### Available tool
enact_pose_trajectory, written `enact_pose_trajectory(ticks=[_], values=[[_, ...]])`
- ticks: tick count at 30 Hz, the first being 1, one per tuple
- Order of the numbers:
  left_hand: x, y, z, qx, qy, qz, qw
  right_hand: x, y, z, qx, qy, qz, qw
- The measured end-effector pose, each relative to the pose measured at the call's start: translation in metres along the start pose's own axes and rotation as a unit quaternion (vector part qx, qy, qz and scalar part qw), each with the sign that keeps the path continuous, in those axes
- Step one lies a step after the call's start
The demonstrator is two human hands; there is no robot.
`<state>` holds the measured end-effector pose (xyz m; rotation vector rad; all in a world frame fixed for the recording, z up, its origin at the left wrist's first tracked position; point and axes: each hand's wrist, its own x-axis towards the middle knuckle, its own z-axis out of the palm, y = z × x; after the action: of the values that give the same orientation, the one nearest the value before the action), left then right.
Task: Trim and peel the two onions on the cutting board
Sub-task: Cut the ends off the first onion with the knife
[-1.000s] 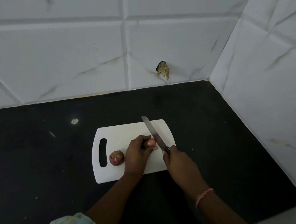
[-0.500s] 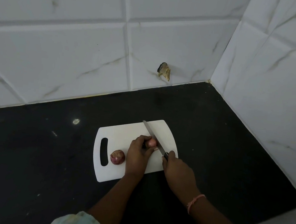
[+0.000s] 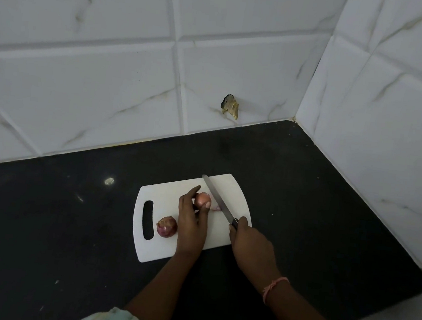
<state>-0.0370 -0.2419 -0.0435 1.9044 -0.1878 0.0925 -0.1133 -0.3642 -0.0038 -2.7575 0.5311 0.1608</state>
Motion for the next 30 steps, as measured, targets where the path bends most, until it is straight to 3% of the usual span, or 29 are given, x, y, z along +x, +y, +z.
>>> enact_pose_trajectory(ticks=[7, 12, 19, 26, 30], values=[[0.003, 0.003, 0.001, -0.033, -0.011, -0.006, 0.999, 0.001, 0.027, -0.012, 0.032, 0.020, 0.066, 0.997], [0.003, 0.004, 0.000, -0.034, -0.014, -0.025, 0.999, 0.006, 0.049, -0.028, 0.044, 0.133, 0.090, 0.986], [0.005, -0.002, 0.001, -0.021, -0.021, 0.002, 1.000, 0.003, 0.041, -0.029, 0.047, 0.116, 0.090, 0.988], [0.004, 0.003, 0.001, -0.036, -0.034, -0.008, 0.999, 0.003, 0.033, -0.026, 0.141, 0.136, 0.008, 0.981], [0.004, 0.004, 0.001, -0.038, -0.030, -0.014, 0.999, -0.004, 0.015, -0.023, 0.172, 0.070, -0.035, 0.982]])
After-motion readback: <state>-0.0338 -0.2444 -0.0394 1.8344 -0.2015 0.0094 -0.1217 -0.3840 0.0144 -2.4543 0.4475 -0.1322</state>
